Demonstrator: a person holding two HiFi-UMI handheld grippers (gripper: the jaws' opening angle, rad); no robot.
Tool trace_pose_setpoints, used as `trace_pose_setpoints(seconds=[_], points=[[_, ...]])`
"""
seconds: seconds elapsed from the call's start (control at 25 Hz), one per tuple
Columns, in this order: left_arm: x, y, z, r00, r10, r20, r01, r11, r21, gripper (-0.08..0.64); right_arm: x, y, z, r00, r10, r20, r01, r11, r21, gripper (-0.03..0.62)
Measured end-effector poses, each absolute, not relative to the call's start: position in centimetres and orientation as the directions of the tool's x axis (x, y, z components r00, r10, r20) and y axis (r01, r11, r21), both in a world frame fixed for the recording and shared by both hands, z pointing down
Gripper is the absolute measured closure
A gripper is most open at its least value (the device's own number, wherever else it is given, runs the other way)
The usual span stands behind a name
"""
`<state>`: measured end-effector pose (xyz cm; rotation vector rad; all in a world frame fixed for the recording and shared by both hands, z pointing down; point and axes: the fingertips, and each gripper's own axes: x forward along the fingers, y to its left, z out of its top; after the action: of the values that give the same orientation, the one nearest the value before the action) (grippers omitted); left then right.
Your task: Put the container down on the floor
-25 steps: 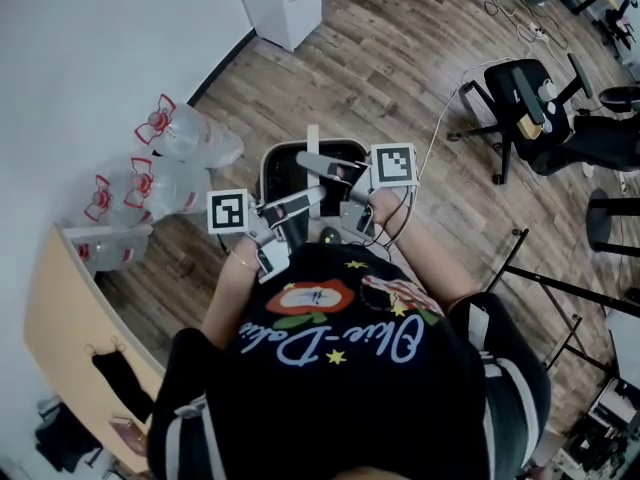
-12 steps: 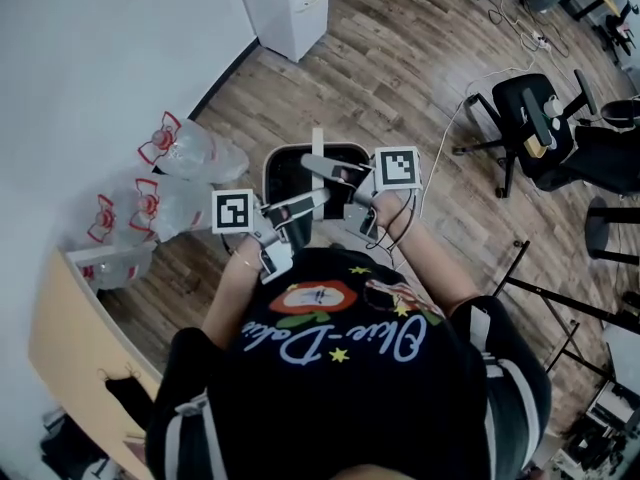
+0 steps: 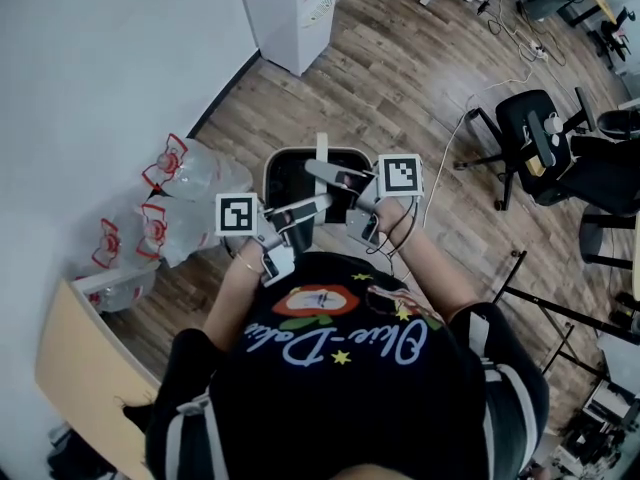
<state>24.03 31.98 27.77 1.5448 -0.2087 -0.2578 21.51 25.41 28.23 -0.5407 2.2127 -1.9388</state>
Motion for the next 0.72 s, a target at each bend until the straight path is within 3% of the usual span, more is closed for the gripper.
trace_pose_setpoints(seconds=[0.72], points=[[17.0, 22.8, 28.0, 0.976, -0.216, -0.026, 0.024, -0.013, 1.0, 0.486, 15.1, 16.0, 28.6, -0.89, -0.421, 0.177, -0.237, 0.092, -0.967, 0.511]])
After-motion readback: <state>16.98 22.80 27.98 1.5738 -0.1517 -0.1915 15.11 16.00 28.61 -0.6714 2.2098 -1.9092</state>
